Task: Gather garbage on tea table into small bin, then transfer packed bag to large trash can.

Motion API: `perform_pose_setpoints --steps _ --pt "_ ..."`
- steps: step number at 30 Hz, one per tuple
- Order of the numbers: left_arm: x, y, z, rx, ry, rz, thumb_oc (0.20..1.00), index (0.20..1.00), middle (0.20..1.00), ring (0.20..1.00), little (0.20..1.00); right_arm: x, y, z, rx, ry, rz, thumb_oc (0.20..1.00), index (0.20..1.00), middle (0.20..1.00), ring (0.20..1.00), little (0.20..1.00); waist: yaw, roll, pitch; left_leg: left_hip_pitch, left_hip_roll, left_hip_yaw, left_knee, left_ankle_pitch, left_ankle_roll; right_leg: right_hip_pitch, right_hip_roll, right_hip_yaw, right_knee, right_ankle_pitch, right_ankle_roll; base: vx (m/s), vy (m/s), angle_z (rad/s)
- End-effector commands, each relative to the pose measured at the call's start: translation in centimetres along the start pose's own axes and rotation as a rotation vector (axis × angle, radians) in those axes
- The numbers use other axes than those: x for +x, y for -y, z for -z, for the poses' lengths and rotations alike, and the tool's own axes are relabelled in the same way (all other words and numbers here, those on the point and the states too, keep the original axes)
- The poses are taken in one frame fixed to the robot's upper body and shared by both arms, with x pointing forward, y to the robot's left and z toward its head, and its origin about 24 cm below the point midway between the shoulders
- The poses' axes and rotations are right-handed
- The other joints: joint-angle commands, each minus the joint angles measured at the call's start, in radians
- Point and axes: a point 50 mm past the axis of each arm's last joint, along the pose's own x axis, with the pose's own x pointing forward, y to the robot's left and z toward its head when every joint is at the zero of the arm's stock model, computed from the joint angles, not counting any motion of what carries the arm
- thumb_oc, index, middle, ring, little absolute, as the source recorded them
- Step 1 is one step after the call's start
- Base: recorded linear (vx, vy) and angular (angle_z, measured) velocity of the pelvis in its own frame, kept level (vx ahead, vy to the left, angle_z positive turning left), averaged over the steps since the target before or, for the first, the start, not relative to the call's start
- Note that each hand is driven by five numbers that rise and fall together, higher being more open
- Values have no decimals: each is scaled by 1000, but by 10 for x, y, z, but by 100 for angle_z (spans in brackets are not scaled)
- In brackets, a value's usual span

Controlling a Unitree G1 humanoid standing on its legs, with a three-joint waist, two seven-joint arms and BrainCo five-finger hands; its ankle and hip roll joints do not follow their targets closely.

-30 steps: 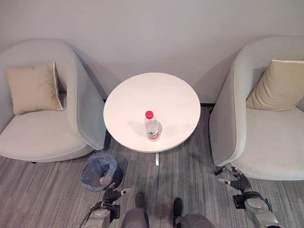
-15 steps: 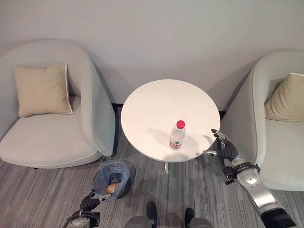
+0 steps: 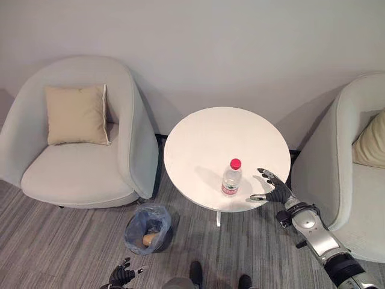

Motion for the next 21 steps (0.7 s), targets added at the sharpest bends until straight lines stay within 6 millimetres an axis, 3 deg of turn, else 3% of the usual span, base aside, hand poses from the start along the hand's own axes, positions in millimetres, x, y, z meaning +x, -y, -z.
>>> perform_pose_setpoints --steps 1,6,11,12,13,21 --pt "6 -4 -32 59 111 2 1000 1000 1000 1000 1000 20 11 -31 -39 115 30 1000 1000 1000 1000 1000 42 -17 19 -18 53 -34 110 -131 -64 -63 -35 1 126 -106 46 -13 4 16" --pt "8 13 -45 93 159 54 1000 1000 1000 1000 1000 35 1 -45 -2 133 46 1000 1000 1000 1000 1000 72 -9 50 -71 44 -68 118 -120 -61 -97 -36 -15 133 -106 44 -11 12 15" --pt "8 14 -53 83 190 52 1000 1000 1000 1000 1000 43 -7 -49 26 124 59 1000 1000 1000 1000 1000 91 -5 61 -92 40 -85 114 -112 -60 -110 -37 -30 132 -104 42 -1 4 14" --pt "8 14 -56 79 200 50 1000 1000 1000 1000 1000 45 -6 -51 35 127 74 360 360 360 360 360 95 -3 63 -97 39 -89 114 -110 -61 -113 -37 -31 132 -104 42 0 2 11" --pt "8 14 -57 73 204 48 1000 1000 1000 1000 1000 47 -5 -53 47 128 89 200 200 200 200 200 99 -2 65 -101 39 -92 114 -109 -61 -115 -37 -33 130 -103 42 -8 -1 8" --pt "7 8 -54 41 193 24 1000 1000 1000 1000 1000 42 10 -69 75 217 153 200 200 200 200 200 101 -4 60 -93 42 -102 98 -102 -68 -104 -30 -41 117 -106 39 23 -21 11"
